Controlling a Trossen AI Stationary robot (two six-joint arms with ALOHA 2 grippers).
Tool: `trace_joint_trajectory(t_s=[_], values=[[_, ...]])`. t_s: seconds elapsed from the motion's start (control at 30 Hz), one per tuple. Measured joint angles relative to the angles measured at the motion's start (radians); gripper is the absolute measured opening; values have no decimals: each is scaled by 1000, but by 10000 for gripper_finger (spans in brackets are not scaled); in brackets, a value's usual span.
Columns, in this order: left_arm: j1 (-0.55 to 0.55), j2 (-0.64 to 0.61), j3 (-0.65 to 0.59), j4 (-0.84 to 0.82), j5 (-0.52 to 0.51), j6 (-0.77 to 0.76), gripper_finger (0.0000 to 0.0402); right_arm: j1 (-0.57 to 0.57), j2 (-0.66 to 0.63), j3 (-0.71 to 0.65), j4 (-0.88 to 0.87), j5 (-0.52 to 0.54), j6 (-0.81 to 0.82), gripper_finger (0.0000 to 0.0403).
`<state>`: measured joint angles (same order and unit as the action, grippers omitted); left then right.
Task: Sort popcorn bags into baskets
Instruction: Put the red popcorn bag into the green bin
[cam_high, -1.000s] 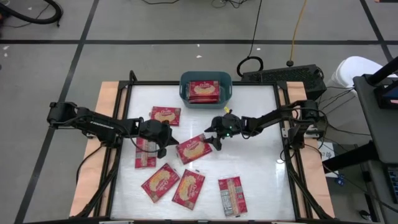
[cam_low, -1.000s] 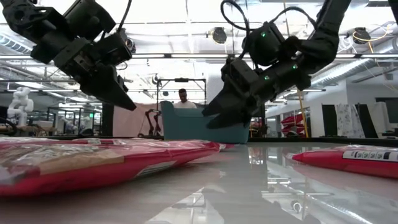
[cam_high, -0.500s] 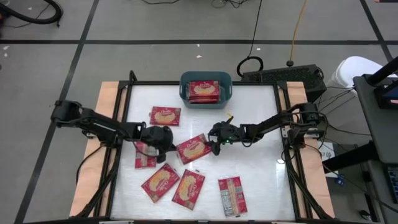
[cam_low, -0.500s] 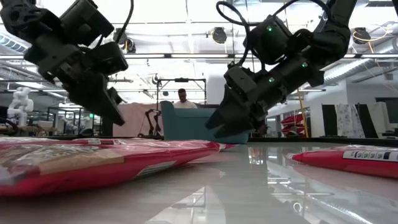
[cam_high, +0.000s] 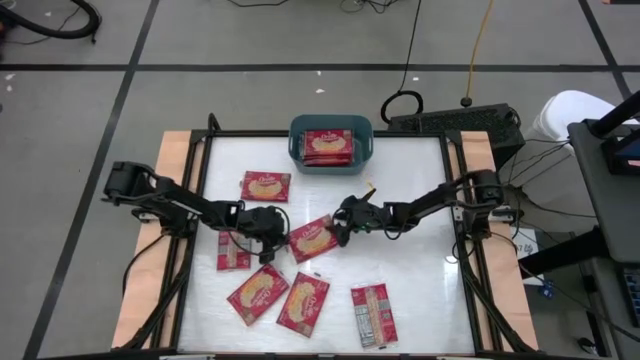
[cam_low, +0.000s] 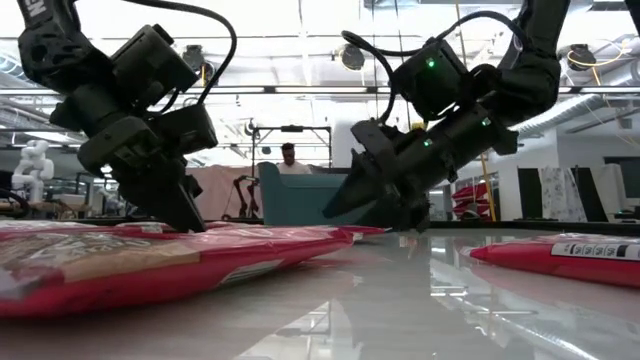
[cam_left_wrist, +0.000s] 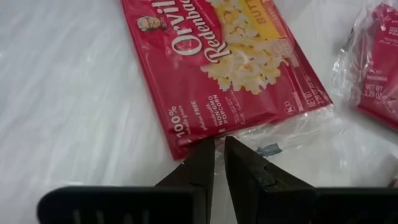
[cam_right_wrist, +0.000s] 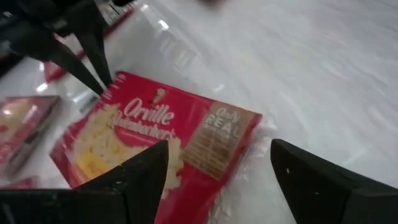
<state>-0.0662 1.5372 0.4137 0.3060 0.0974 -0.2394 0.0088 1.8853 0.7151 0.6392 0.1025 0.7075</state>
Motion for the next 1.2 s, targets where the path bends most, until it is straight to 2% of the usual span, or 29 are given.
trace_joint_trajectory(t_s=[0.13, 0.3, 0.53, 0.7, 0.83, 1.03, 1.13, 1.2], values=[[0, 1, -1, 15, -1, 1, 46, 15, 28, 0, 80, -33, 1, 264], [0, 2, -2, 15, -1, 2, 46, 25, 32, -3, 141, -60, -13, 218], [0, 2, -3, 38, -1, 25, 47, 25, 34, -3, 169, -99, -57, 107], [16, -56, -5, 11, -1, 48, 47, 13, 31, -3, 170, -94, -113, 18], [44, -184, -5, -55, 3, 51, 47, 4, 8, -3, 182, -81, -179, 15], [55, -398, -4, -93, -22, 103, 47, 6, -66, -2, 182, -36, -370, 7], [67, -472, -4, -93, -32, 115, 54, 14, -110, -2, 181, 42, -461, 6], [83, -492, -4, -95, -31, 96, 74, 24, -139, -2, 178, 114, -519, 7]])
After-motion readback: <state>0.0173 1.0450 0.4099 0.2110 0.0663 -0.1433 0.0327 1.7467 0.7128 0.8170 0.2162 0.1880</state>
